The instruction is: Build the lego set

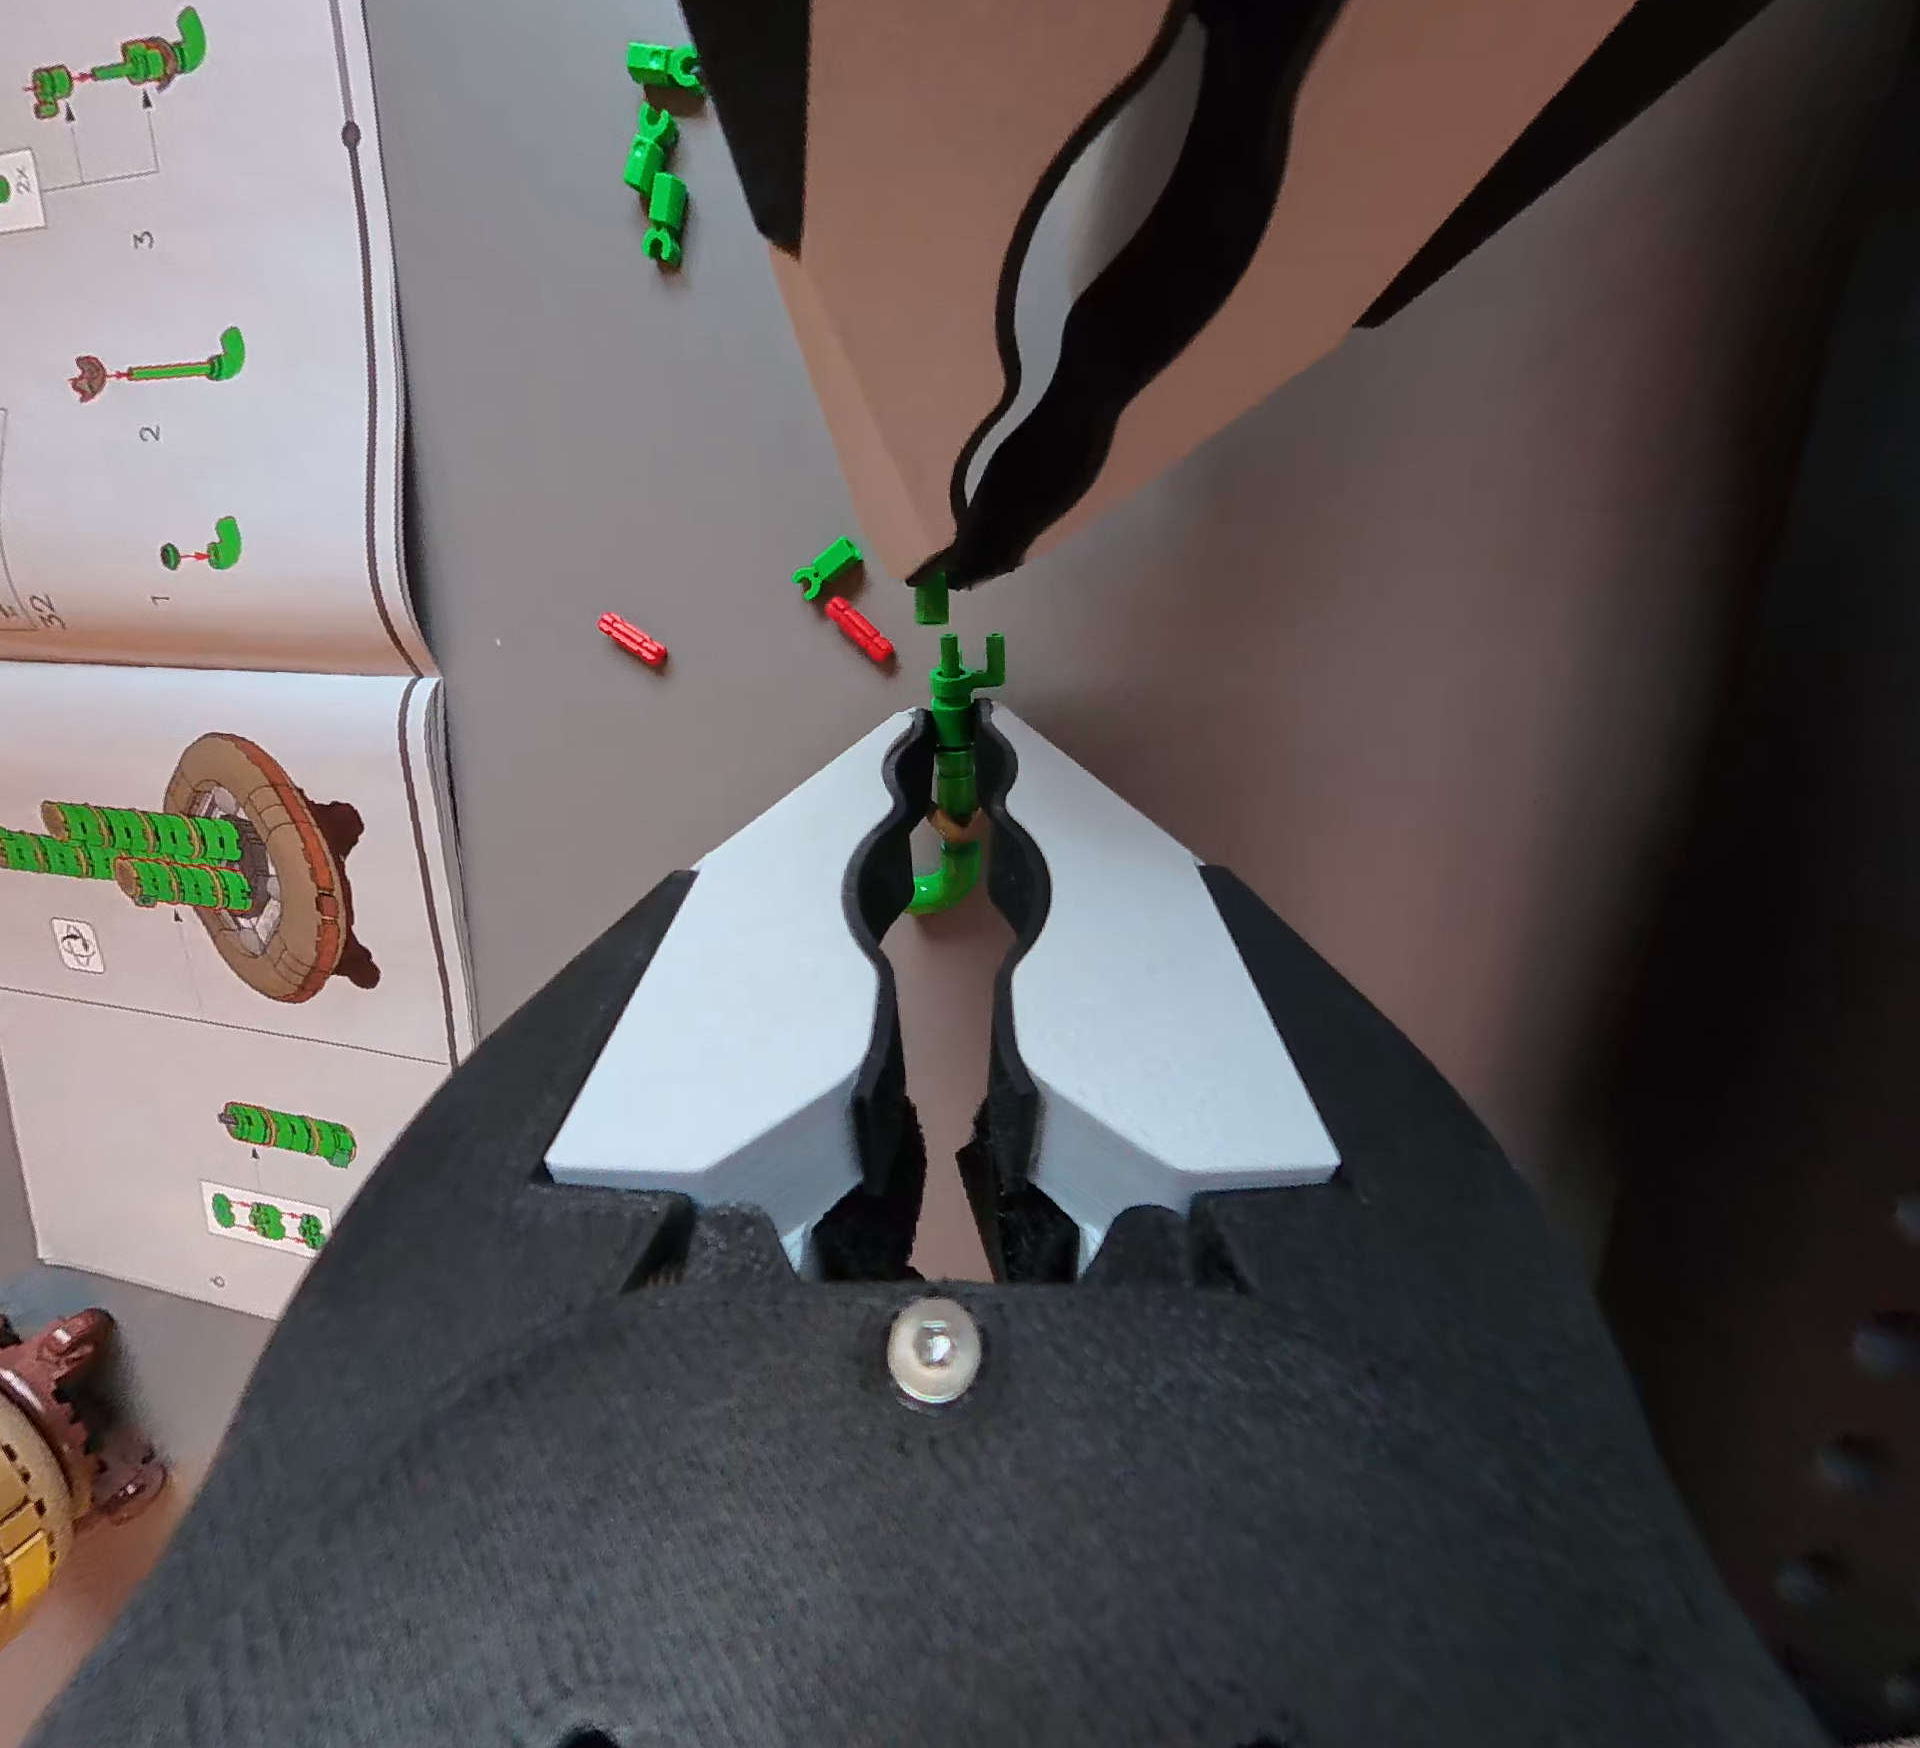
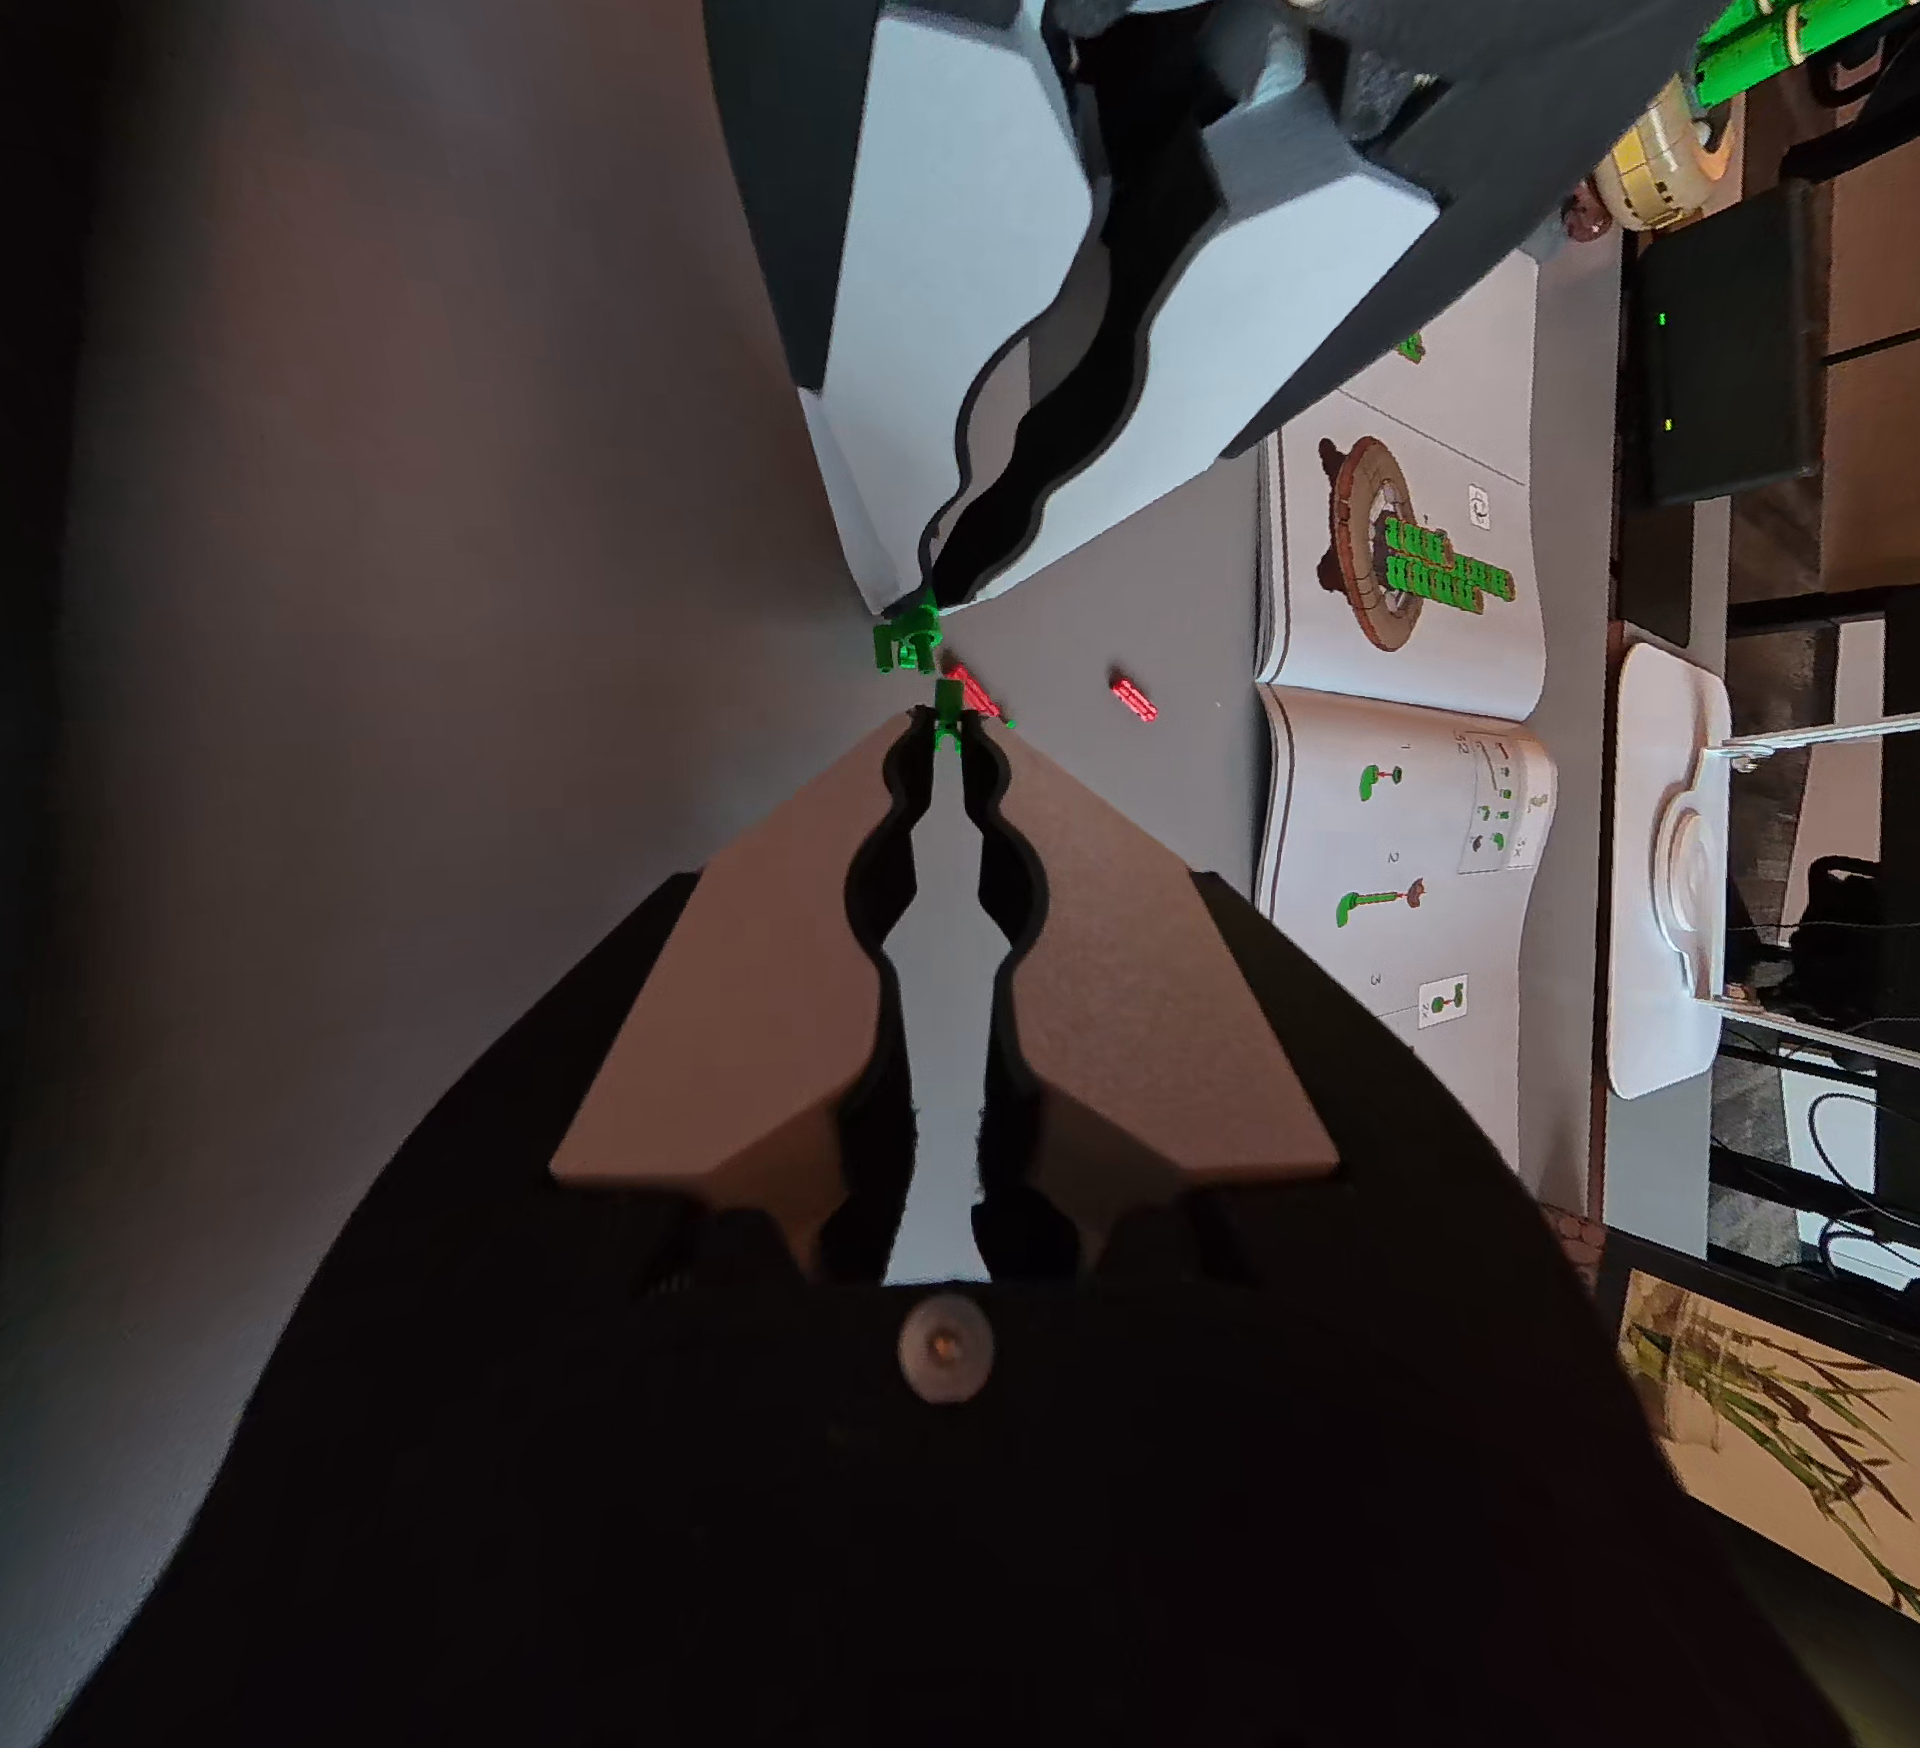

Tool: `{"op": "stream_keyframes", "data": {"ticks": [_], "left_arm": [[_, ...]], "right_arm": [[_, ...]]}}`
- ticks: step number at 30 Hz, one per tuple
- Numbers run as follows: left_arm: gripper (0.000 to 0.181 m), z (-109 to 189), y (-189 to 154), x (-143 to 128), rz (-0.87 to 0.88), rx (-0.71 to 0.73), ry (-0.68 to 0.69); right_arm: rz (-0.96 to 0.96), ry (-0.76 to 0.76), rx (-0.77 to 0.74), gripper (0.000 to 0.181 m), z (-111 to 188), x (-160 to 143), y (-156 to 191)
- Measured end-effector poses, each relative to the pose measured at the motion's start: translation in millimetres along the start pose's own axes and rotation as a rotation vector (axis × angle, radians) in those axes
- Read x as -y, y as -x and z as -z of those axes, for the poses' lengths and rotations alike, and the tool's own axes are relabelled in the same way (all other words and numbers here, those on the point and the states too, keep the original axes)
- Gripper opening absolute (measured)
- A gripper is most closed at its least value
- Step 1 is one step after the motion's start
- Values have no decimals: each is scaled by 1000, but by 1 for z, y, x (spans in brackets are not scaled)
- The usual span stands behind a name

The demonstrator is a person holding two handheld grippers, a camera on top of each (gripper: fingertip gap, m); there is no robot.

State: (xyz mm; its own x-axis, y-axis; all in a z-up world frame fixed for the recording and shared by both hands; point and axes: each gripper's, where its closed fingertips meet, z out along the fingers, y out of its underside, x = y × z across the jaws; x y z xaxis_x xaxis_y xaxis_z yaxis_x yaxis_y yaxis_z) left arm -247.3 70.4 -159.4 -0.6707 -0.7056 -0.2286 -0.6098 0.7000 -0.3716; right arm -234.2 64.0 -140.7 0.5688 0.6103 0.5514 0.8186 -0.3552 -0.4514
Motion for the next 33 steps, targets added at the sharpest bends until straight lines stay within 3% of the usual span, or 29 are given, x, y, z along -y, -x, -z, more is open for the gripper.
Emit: {"op": "stream_keyframes", "data": {"ticks": [33], "left_arm": [[6, -3, -4, 1, -28, -3, 31]], "right_arm": [[117, 102, -18, 4, -6, -3, 9]]}}
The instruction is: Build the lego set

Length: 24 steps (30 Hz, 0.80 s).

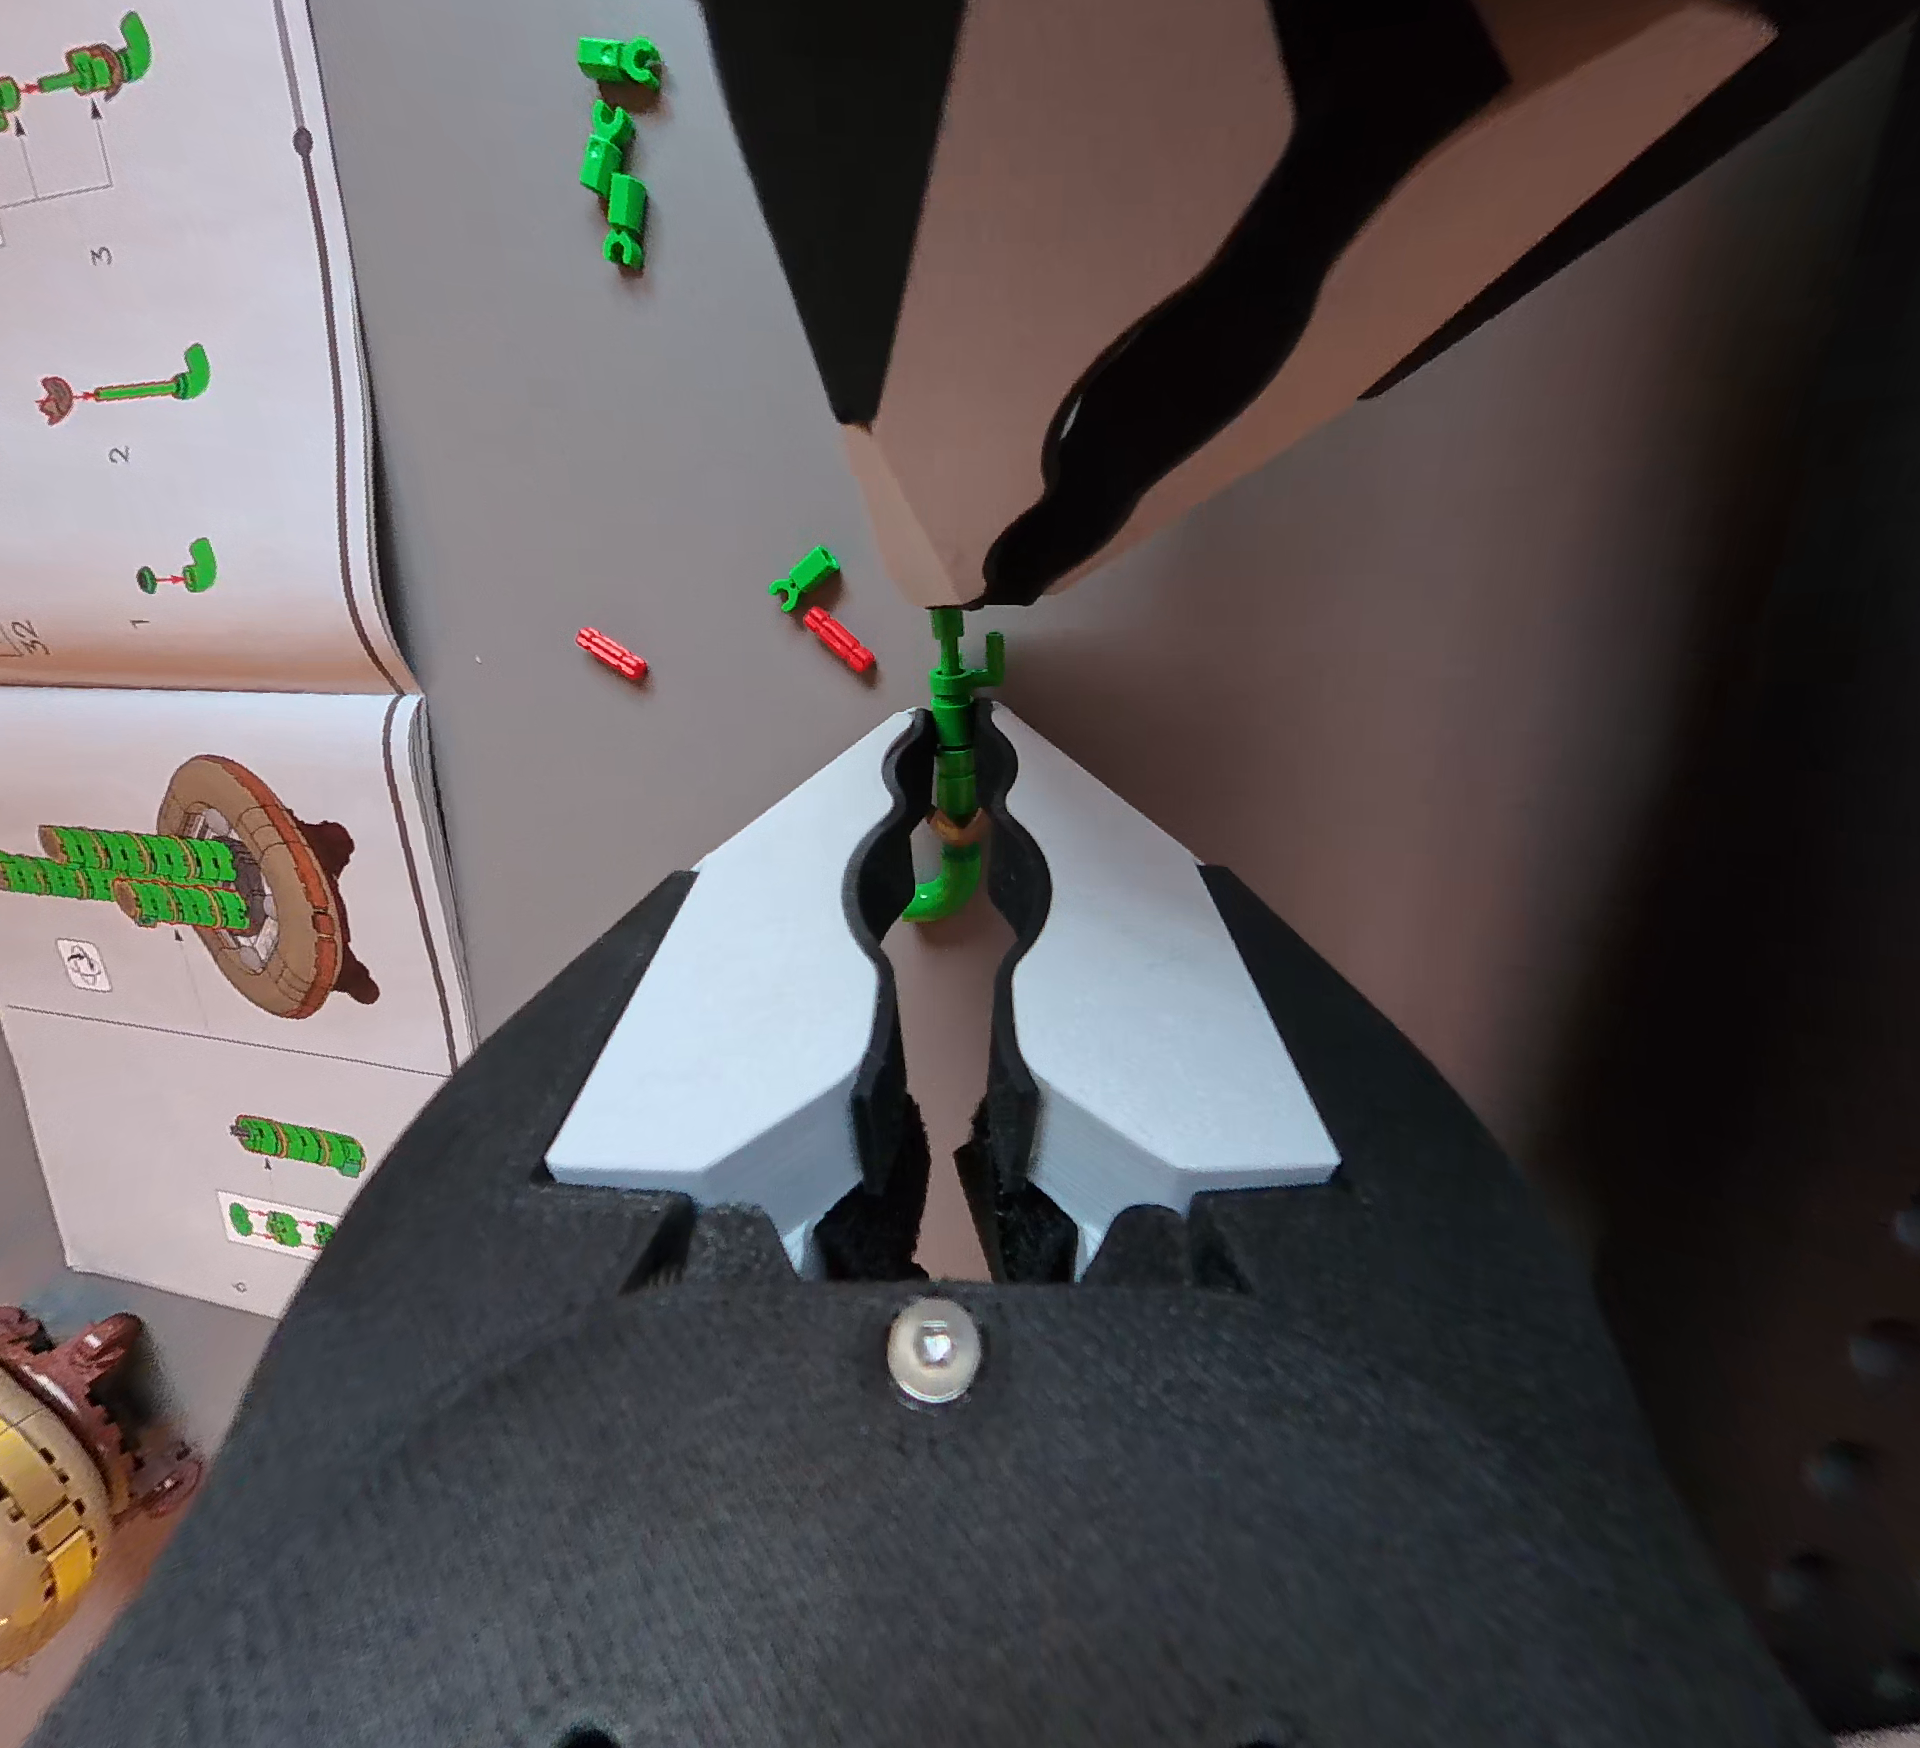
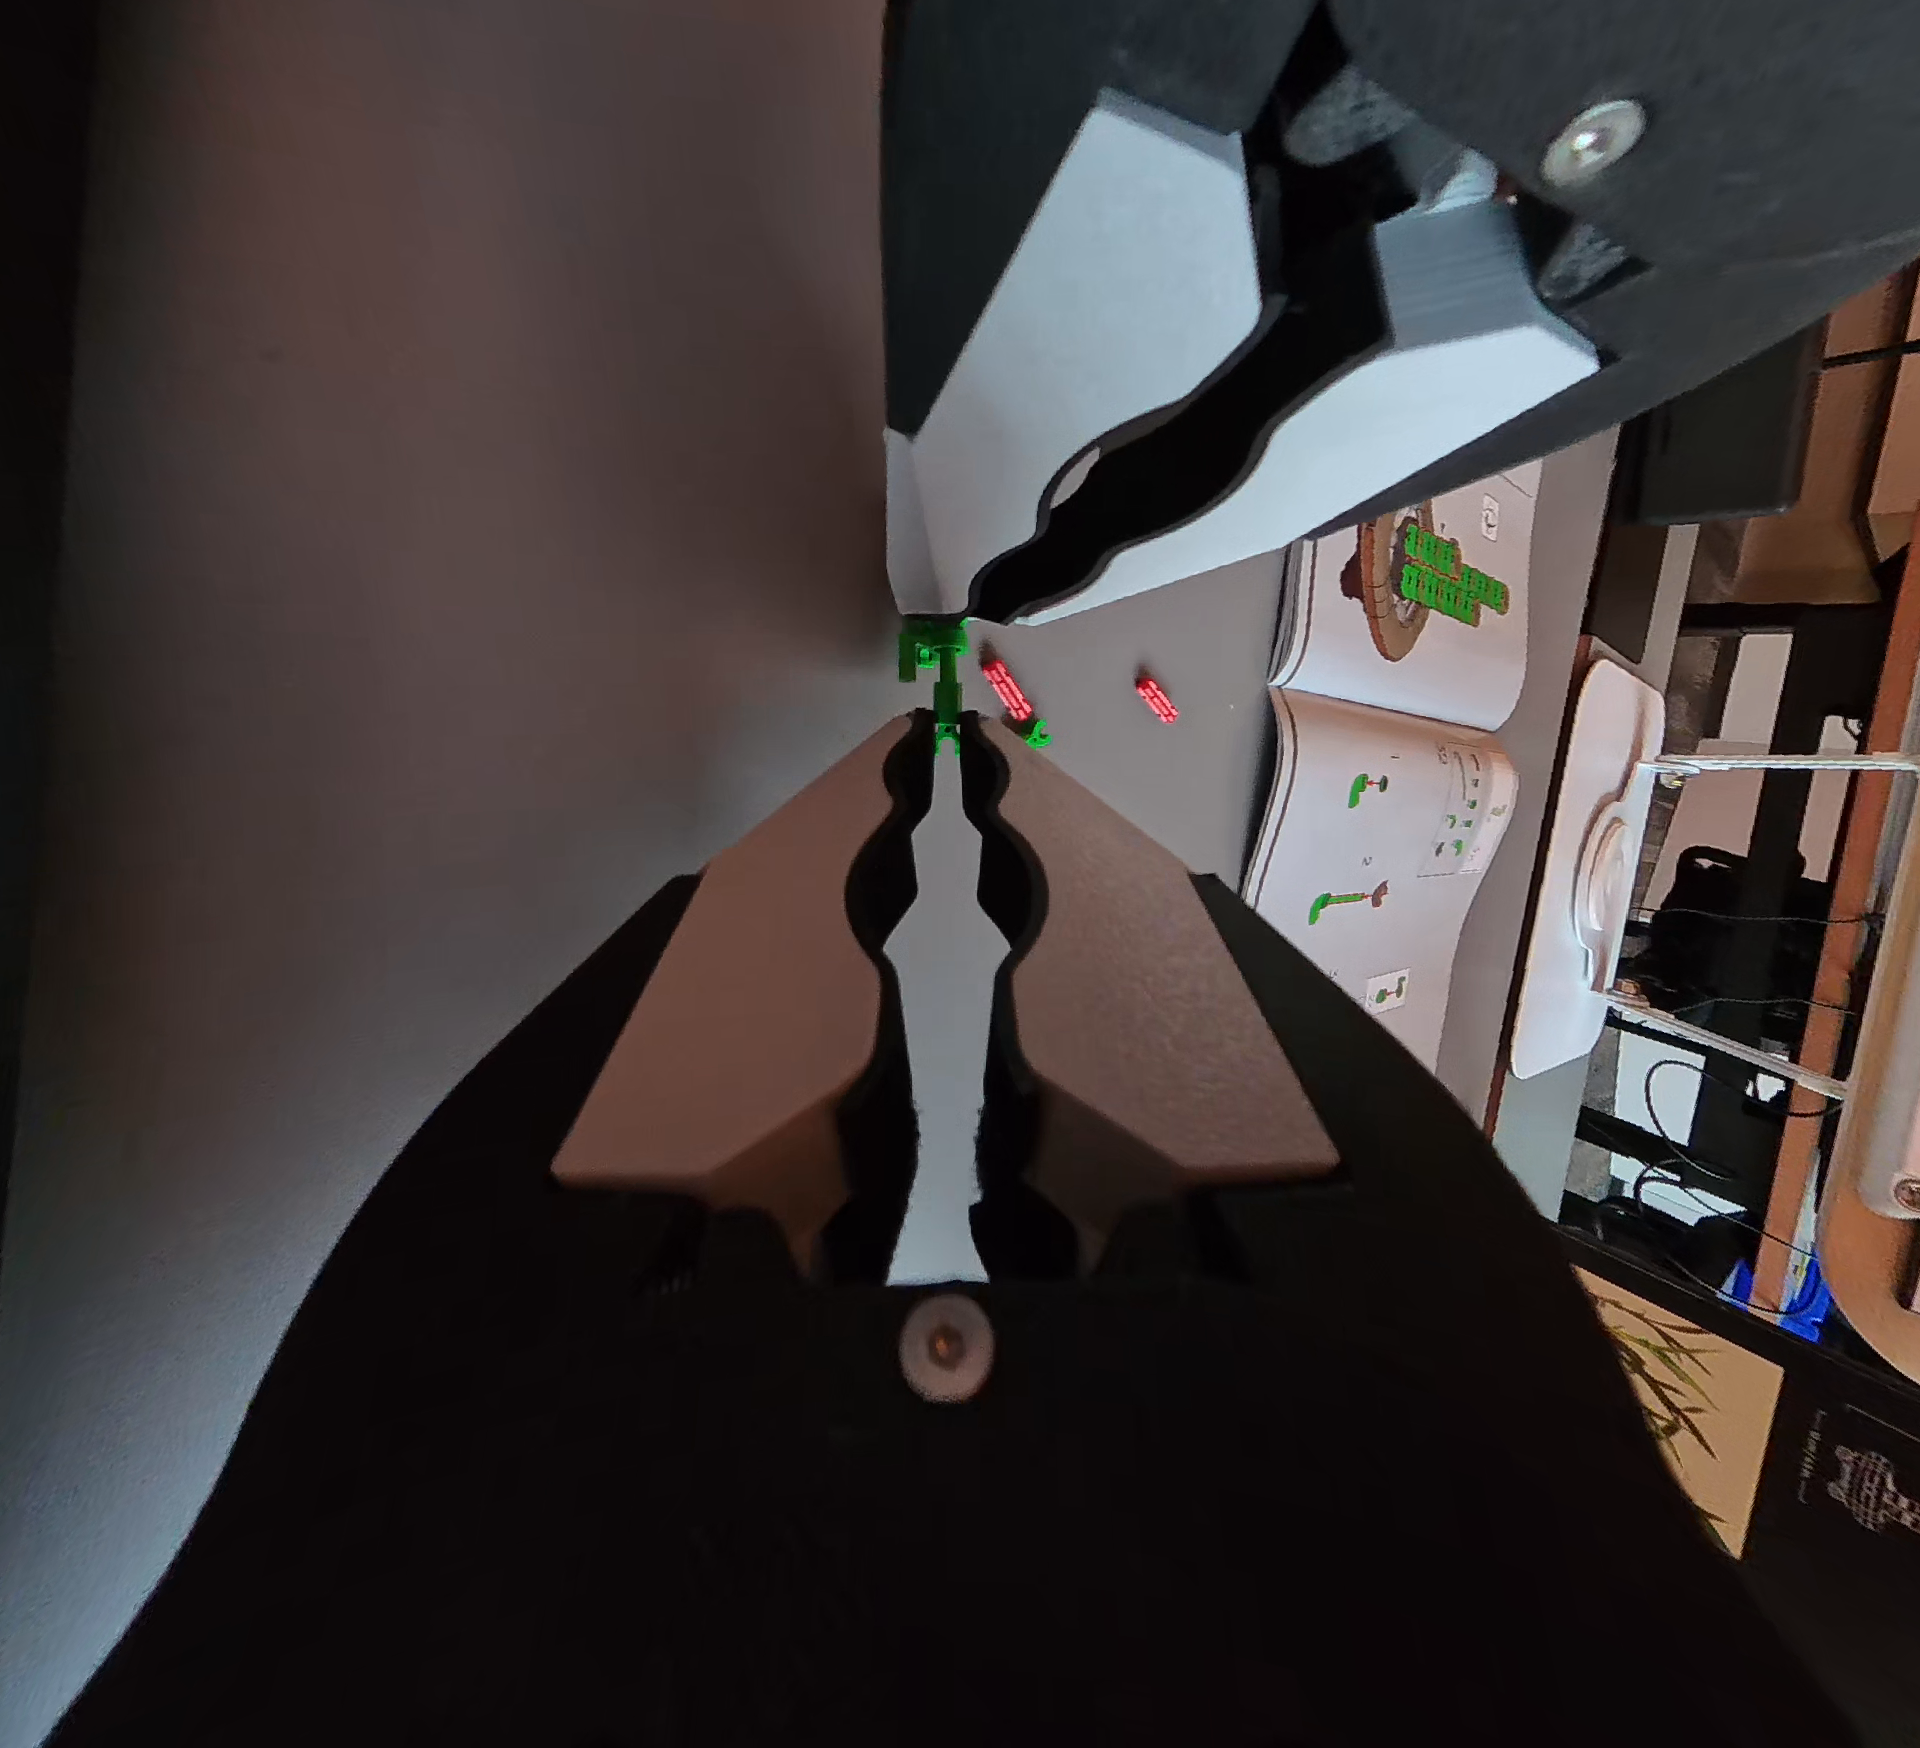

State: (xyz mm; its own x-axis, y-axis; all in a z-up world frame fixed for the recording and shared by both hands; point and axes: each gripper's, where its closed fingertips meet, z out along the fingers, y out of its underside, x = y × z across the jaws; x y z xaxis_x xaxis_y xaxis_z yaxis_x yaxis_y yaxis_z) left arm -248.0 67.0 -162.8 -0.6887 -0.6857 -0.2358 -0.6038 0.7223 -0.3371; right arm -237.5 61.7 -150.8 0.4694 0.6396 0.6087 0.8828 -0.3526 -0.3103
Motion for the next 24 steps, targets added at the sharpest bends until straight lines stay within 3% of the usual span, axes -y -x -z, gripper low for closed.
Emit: {"op": "stream_keyframes", "data": {"ticks": [24], "left_arm": [[5, 1, 3, -3, -40, 67, 50]], "right_arm": [[38, 42, -107, 3, -1, 5, -2]]}}
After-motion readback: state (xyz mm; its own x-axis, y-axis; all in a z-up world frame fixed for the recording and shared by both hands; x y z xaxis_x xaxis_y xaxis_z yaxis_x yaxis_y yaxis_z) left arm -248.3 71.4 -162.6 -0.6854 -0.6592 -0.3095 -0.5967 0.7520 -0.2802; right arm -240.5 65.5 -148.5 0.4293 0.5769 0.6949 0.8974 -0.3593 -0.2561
